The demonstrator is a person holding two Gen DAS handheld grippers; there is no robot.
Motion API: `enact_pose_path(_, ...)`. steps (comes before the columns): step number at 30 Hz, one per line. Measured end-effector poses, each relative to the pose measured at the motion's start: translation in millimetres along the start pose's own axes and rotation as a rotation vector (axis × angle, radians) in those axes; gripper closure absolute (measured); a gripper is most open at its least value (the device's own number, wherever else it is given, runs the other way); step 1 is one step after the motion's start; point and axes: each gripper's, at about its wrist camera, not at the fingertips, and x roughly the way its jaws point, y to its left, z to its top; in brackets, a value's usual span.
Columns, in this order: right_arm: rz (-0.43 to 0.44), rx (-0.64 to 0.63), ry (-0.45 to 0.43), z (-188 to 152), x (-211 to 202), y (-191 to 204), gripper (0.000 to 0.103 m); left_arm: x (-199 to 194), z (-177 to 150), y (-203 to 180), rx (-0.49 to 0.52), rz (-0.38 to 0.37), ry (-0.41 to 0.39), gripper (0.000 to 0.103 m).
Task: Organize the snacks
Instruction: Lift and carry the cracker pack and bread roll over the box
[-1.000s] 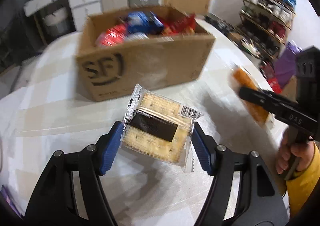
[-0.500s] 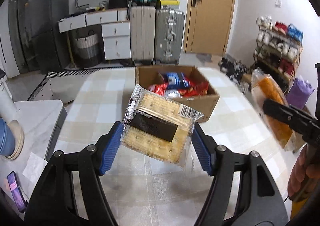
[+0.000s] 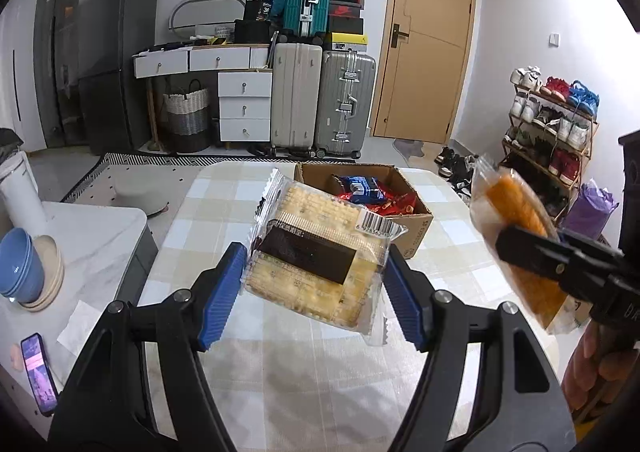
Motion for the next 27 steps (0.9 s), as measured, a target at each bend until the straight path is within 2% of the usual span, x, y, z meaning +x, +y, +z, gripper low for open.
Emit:
enact_pose_path(7, -0.019, 0.002, 0.021, -11.5, 1.5, -0.4, 0.066, -18.1, -10.9, 17.7, -0.028, -0.026, 0.005, 0.037)
enact_pose_path(11, -0.033, 0.005, 0.012, -6.9, -0.9, -9.5, 0.066, -12.6, -10.2, 20.7, -0.026, -0.034, 0.009, 0.037)
enact_pose_path(19, -0.056, -0.020, -0.024, 17.4, -6.3, -23.2, 0.066, 25.0, 17.2, 8.6, 0.031, -0.044, 0.004, 0.037)
enact_pose_path(26, -0.093, -0.049, -0.024, 57.9, 7.3, -42.2, 0.066, 78.5, 58.9, -16.9, 0.079, -0.062, 0.022, 0.037)
enact_pose_path(27, -0.097, -0.053, -0.021, 64.0, 10.6, -45.8, 0.066, 86.8, 64.7, -18.8, 0.083, -0.048, 0.029, 0.037)
